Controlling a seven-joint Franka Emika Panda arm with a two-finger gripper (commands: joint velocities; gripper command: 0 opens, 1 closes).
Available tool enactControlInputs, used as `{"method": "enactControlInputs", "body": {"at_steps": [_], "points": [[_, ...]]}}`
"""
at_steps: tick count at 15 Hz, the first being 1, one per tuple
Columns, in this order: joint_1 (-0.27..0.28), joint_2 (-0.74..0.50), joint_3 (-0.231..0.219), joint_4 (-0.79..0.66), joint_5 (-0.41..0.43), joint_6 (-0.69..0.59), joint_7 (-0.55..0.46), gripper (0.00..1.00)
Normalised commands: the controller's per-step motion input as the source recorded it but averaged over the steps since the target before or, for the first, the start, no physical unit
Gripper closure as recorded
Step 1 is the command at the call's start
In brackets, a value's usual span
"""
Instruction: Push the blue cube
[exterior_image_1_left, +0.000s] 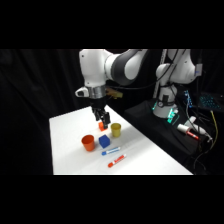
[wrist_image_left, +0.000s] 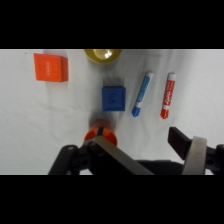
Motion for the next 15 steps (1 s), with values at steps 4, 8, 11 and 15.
{"method": "enactControlInputs", "body": {"at_steps": [4,8,11,15], "points": [[-0.033,0.03,0.02,0.03,0.017,0.04,0.03,0.0],[-0.047,0.06,-0.006,0.09,0.007,0.11,0.06,0.25],[-0.038,0.05,-0.004,0.08,0.0,0.13,0.04,0.42],[-0.021,0.06,0.0,0.07,-0.011,0.14,0.04,0.76]]}}
